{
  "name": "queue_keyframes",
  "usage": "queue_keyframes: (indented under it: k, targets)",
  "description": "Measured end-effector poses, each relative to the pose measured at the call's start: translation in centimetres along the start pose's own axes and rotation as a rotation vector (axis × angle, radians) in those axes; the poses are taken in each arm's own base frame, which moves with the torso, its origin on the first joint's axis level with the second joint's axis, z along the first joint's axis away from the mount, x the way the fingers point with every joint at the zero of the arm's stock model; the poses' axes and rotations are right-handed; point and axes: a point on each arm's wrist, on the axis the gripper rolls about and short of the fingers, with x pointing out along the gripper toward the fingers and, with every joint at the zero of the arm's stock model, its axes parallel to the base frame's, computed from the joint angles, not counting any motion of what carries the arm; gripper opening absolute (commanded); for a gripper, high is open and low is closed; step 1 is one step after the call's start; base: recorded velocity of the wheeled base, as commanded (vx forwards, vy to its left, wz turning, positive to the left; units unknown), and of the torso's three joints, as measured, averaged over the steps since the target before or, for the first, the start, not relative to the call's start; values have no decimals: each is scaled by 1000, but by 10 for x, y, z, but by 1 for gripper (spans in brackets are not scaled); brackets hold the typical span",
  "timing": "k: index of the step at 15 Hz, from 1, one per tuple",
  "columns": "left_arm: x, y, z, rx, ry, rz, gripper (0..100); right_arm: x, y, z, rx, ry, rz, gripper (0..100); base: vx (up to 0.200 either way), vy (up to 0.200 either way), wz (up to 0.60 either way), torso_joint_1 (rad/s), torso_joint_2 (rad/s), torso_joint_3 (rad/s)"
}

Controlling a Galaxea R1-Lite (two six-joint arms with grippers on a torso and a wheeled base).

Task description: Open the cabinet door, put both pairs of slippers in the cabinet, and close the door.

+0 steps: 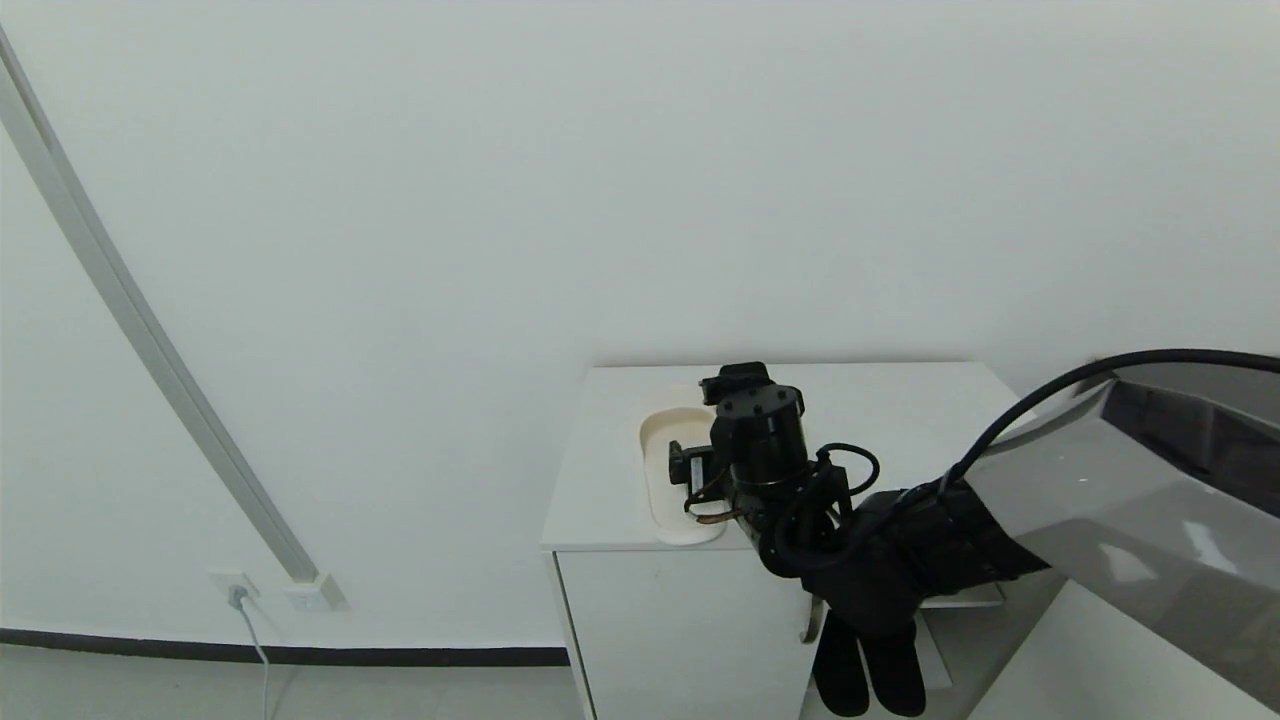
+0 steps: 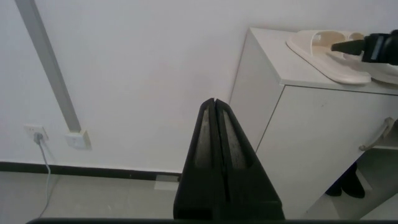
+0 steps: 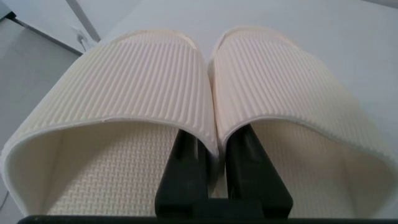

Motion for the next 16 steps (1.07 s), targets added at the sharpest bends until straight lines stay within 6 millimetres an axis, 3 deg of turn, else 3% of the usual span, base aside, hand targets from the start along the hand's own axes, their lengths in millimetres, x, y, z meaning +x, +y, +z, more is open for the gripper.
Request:
queue_keyframes:
  k: [7, 8, 16]
  targets:
    - [0, 0, 0, -1, 0, 1, 0, 46, -8, 9, -8, -27, -8, 100, 0, 0, 0, 0, 0, 0]
    - [0, 0, 0, 0, 0, 2, 0, 50, -8, 11, -8, -26, -11, 0, 0, 0, 0, 0, 0, 0]
    - [0, 0, 0, -1, 0, 2, 0, 61, -6, 11, -8, -23, -19, 0, 0, 0, 0, 0, 0, 0]
